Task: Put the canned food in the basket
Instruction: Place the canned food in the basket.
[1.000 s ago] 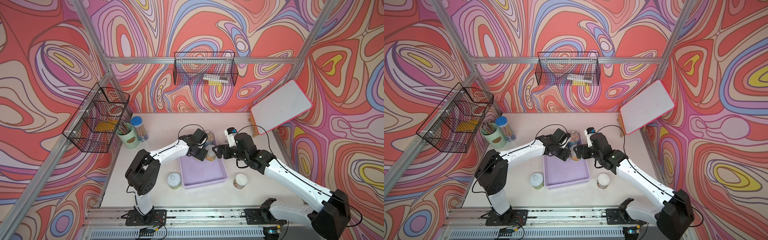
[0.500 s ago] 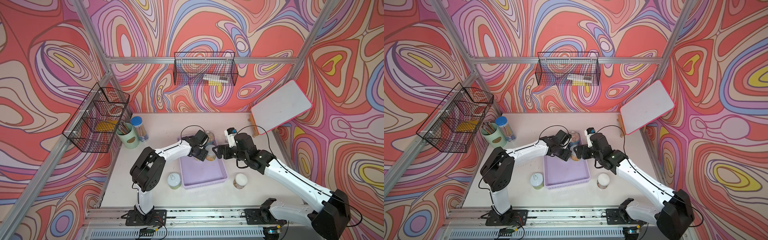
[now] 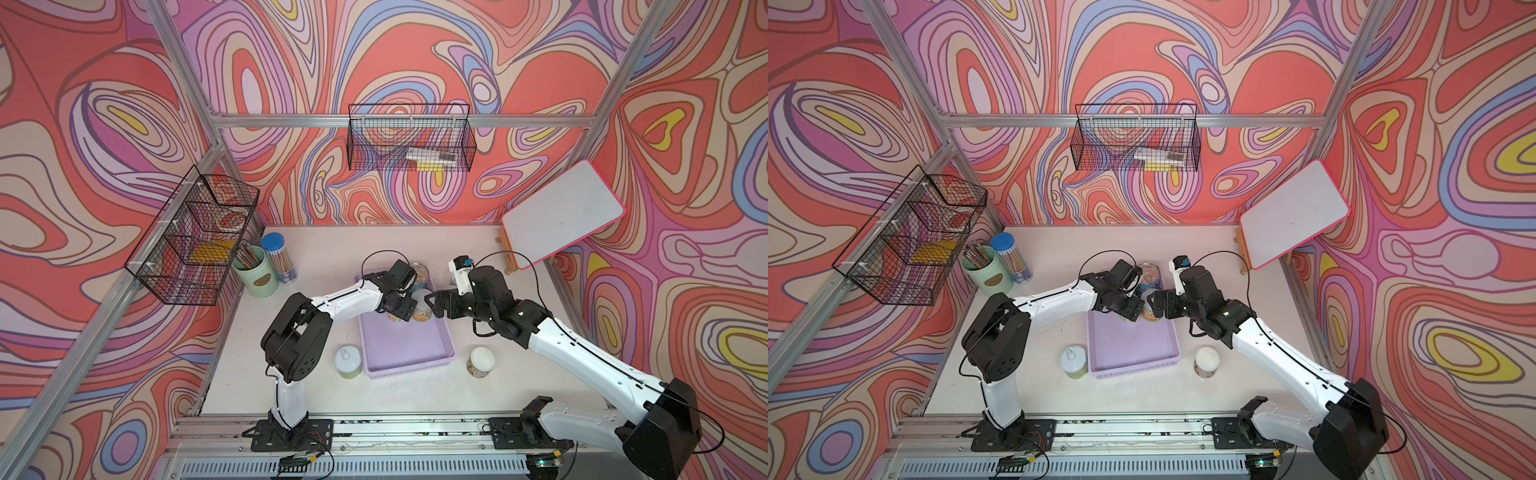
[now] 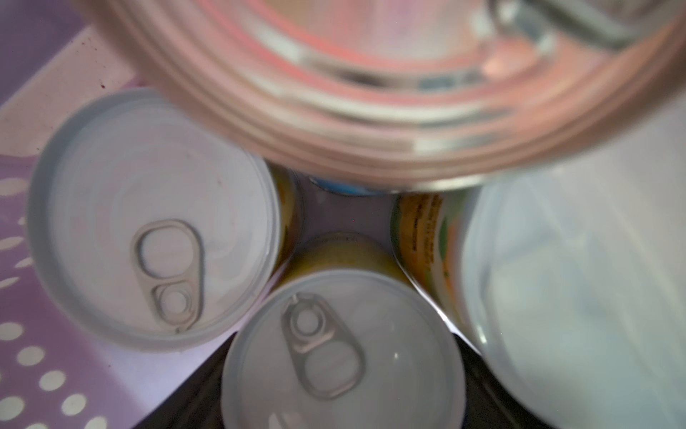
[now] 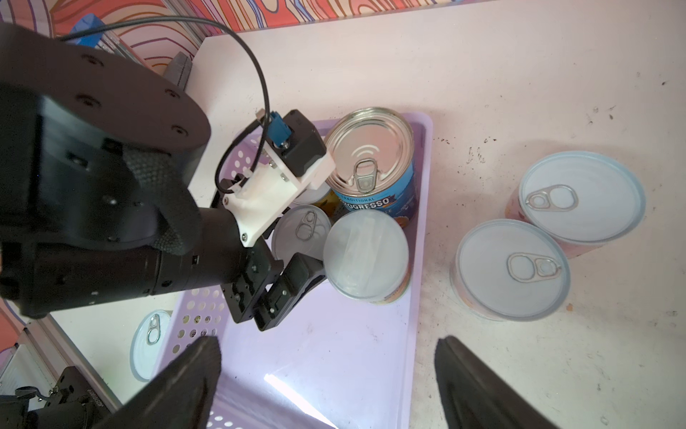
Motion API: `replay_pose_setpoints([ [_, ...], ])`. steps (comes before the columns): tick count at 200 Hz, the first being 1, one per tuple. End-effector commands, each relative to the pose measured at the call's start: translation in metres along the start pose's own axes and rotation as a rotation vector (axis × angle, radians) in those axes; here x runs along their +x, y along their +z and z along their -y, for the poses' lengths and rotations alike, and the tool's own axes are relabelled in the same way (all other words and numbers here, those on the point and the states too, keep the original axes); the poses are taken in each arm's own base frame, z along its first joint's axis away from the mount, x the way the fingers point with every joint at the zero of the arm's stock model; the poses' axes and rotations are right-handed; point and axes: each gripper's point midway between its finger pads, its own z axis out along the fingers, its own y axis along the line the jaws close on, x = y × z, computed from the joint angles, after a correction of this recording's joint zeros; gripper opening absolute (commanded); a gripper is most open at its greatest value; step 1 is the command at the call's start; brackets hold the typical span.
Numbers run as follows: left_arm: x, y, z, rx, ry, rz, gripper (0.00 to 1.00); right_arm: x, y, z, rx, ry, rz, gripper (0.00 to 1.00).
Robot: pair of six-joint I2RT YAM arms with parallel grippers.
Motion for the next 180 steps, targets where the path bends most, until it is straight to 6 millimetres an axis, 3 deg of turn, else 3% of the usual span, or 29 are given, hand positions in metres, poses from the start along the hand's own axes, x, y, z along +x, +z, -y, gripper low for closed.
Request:
replay_pose_setpoints([
  [1, -0.018, -0.002, 0.003, 0.022, -0.029, 0.071, 0.87, -0.007, -0.002, -0.001, -0.004, 0.010, 0.014, 0.92],
  [93, -0.017, -0.017, 0.000, 0.014, -0.050, 0.080, 0.89, -0.005, -0.001, 0.000, 0.000, 0.012, 0.010, 0.91],
  [180, -0.021, -0.069, 0.000, 0.036, -0.073, 0.151, 0.91, -0.004, 0.006, 0.003, 0.018, 0.024, -0.004, 0.91],
])
